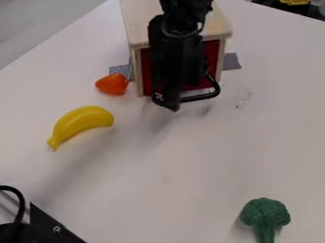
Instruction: Opens the drawer
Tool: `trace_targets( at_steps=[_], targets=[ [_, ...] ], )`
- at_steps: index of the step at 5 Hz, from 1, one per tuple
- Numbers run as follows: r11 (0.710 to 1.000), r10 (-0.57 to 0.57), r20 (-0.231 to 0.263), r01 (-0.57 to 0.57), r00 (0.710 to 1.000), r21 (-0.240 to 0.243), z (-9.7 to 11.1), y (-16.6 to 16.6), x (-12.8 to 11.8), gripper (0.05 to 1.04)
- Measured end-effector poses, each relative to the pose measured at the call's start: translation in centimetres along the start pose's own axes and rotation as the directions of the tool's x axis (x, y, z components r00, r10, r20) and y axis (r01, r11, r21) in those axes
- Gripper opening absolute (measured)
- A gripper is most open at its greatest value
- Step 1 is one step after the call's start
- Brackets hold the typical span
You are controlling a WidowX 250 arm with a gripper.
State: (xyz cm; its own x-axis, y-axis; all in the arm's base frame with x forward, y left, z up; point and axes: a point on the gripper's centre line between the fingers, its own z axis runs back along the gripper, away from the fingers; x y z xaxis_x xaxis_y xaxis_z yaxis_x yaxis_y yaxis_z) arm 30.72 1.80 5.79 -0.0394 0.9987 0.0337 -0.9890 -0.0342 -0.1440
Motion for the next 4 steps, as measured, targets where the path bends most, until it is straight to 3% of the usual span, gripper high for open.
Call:
trace_targets(
  at_steps=[2, 3, 4],
  targets=[
    [1.000, 0.010, 0.029, -0.011, 1.000, 0.027, -1.6, -0.9, 1.7, 0.998],
    [0.997, 0.013, 0.069, -0.018, 0.998, 0.074, -3.6, -0.5, 2.0, 0.997],
    [0.996, -0.010, 0.101, 0.001, 0.995, 0.084, -4.7, -0.4, 1.6, 0.998]
  ],
)
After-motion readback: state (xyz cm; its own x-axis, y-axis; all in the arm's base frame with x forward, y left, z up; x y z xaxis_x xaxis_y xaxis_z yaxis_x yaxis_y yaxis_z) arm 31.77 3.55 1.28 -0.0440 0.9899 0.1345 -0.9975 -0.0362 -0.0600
